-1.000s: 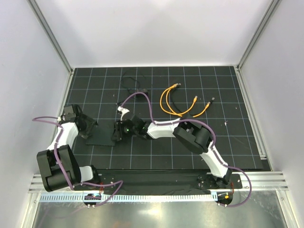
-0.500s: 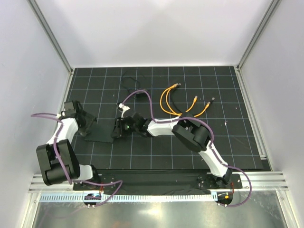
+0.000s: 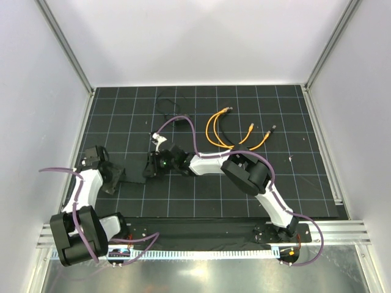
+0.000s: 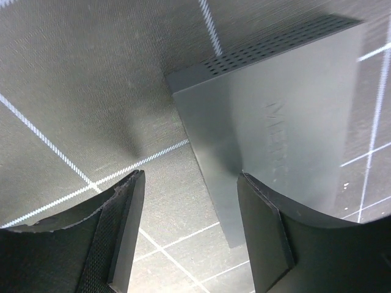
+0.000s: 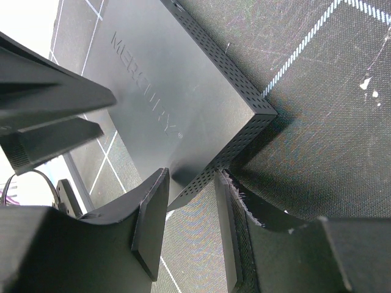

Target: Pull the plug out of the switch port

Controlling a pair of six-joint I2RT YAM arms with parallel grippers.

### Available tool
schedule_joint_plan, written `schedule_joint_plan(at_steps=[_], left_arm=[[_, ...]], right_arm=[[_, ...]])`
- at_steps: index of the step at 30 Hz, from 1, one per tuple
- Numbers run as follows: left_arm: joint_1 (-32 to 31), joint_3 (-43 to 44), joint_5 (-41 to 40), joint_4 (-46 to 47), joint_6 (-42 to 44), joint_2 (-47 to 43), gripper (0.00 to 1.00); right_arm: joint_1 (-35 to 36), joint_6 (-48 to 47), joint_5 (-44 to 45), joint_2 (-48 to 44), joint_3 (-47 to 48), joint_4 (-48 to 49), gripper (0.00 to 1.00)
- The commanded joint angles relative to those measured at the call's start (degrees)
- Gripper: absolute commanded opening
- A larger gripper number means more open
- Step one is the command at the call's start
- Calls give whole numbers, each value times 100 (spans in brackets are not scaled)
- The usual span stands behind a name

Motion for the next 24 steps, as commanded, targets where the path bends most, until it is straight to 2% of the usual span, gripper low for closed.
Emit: schedule_joint_plan(at_steps=[1, 8, 15, 24], left_arm=[[5, -25, 230, 158, -281, 173, 65], [14, 80, 398, 580, -422, 621, 61], [14, 238, 397, 870, -396, 990, 57], [-21, 546, 749, 1371, -325, 2036, 55]], right_arm=[[6, -12, -10, -65, 117, 237, 44], [-12, -39, -28, -13, 205, 202, 43], [-135, -170, -72, 225, 688, -61, 43], [-451, -276, -212, 550, 1267, -457, 44]])
